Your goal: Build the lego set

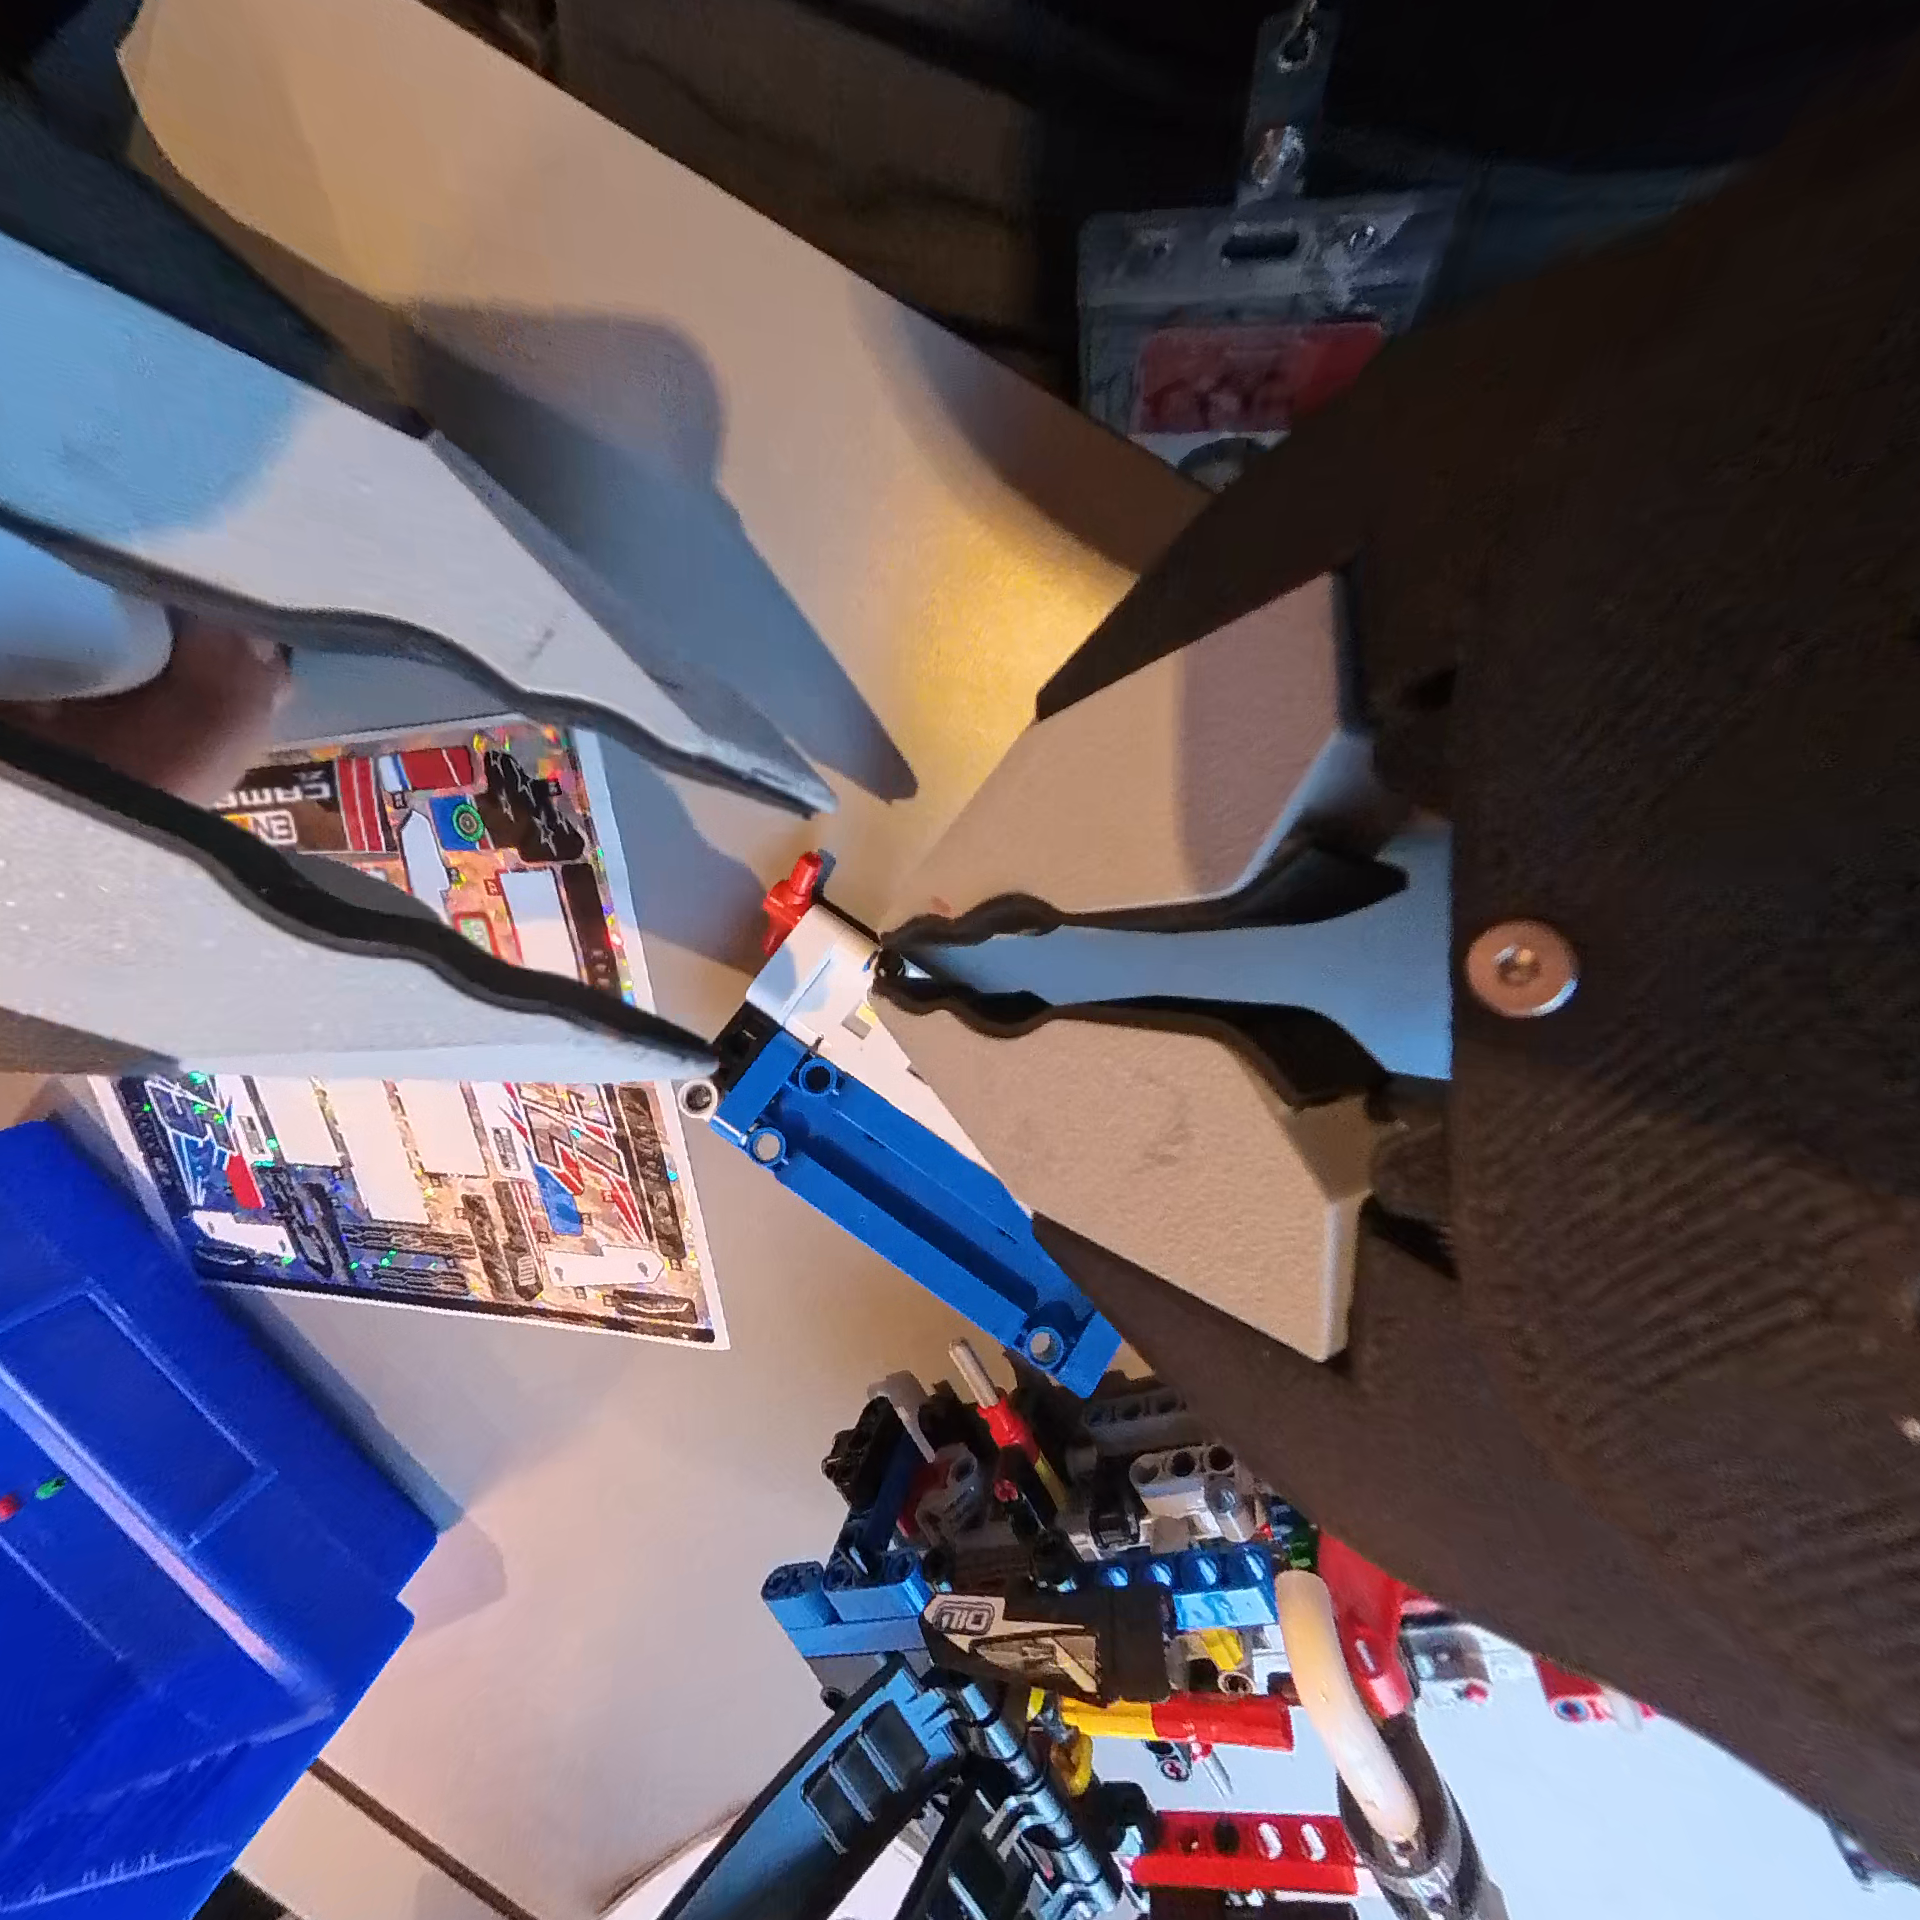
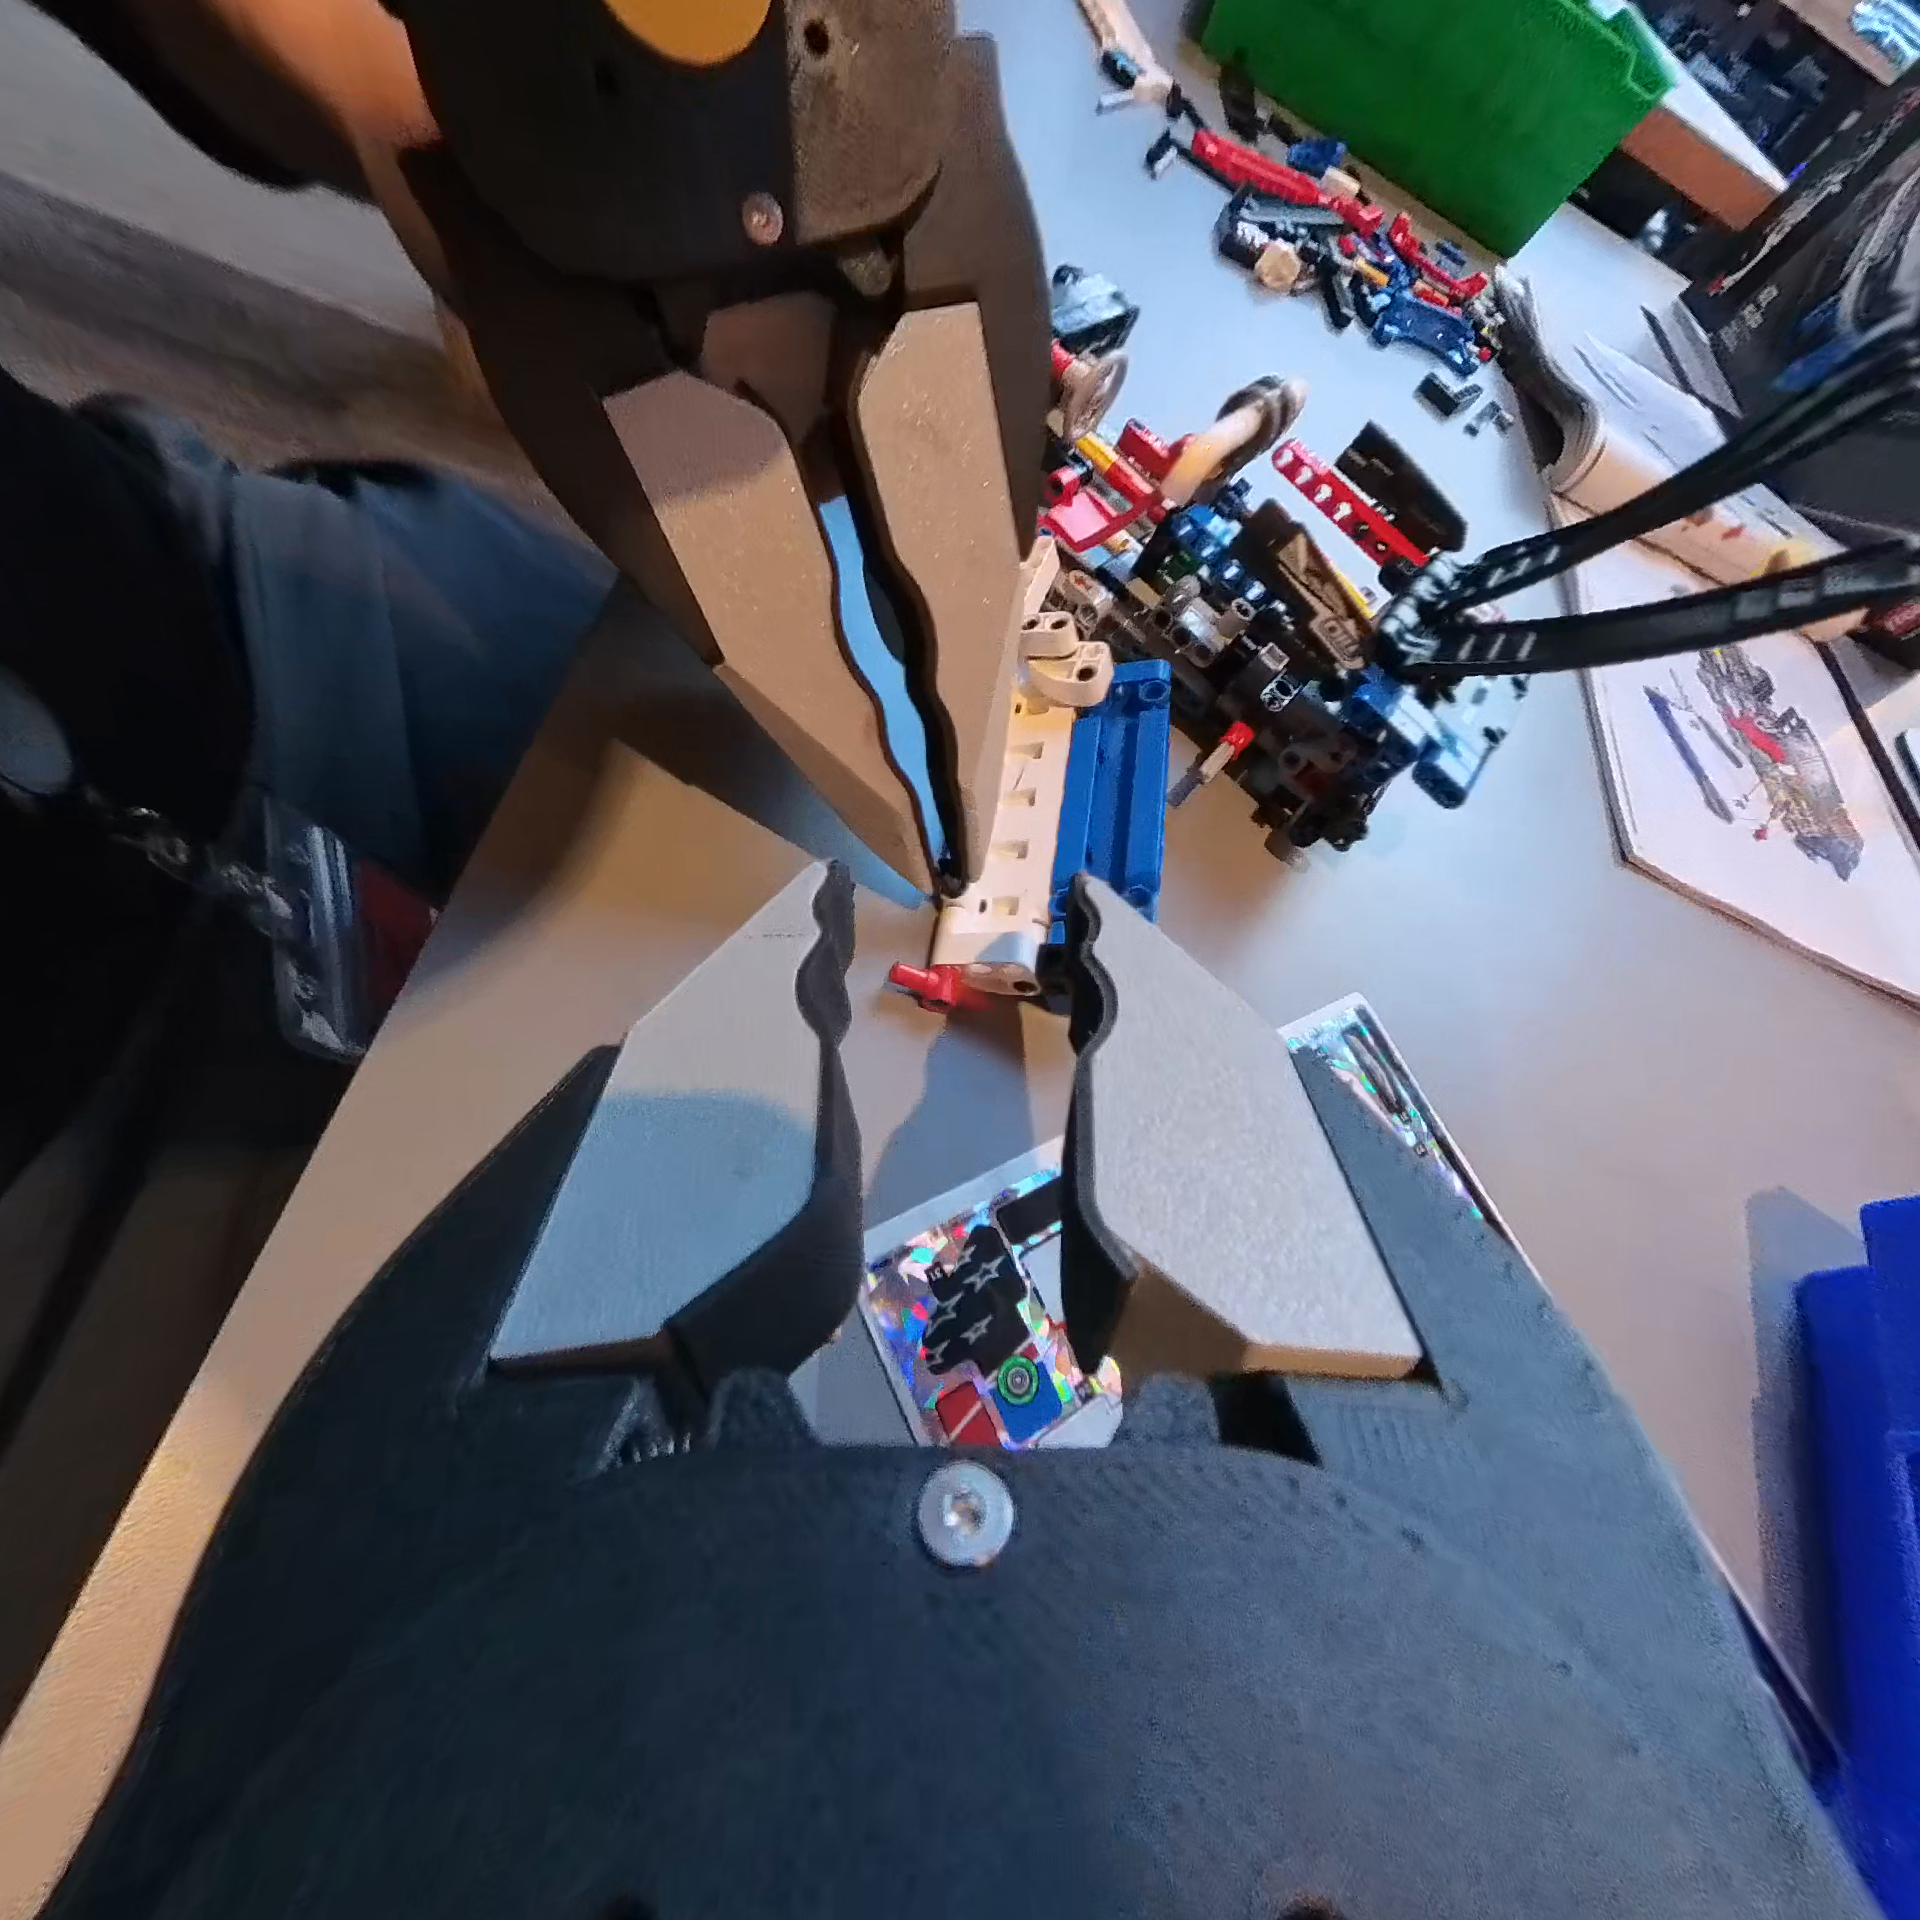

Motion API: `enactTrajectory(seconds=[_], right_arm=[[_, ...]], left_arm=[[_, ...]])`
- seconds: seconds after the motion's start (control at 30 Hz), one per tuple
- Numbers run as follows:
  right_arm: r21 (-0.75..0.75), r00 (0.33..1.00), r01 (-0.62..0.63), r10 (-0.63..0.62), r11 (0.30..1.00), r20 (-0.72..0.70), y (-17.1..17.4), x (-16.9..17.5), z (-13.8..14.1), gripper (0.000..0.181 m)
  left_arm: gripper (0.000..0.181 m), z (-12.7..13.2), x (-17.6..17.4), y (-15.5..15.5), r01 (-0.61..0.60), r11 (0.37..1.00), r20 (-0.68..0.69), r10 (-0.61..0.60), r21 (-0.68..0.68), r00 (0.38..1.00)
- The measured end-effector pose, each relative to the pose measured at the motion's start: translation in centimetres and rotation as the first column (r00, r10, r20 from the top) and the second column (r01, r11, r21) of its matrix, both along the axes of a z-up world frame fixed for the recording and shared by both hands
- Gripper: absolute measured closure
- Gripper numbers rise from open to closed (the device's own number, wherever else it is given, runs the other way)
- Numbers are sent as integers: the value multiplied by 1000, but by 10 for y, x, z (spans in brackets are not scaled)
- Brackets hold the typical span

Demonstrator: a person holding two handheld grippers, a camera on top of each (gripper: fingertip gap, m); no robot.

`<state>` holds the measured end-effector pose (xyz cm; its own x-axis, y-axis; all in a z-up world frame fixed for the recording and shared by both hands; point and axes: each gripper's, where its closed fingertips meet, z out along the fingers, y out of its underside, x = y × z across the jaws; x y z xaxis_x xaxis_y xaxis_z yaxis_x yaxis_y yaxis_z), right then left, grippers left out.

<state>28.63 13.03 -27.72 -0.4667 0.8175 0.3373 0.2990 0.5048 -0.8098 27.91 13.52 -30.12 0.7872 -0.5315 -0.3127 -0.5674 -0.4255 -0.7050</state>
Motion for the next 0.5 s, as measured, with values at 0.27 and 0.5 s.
enactTrajectory(seconds=[0.27,0.5], right_arm=[[4,1000,-13,13,1000,5,5,-3,4,145],[-42,1000,-14,14,999,0,8,-3,7,150]], left_arm=[[179,0,0,0,9,1000,11,-9,-5,1000],[179,0,-1,1,18,999,-34,-17,27,999]])
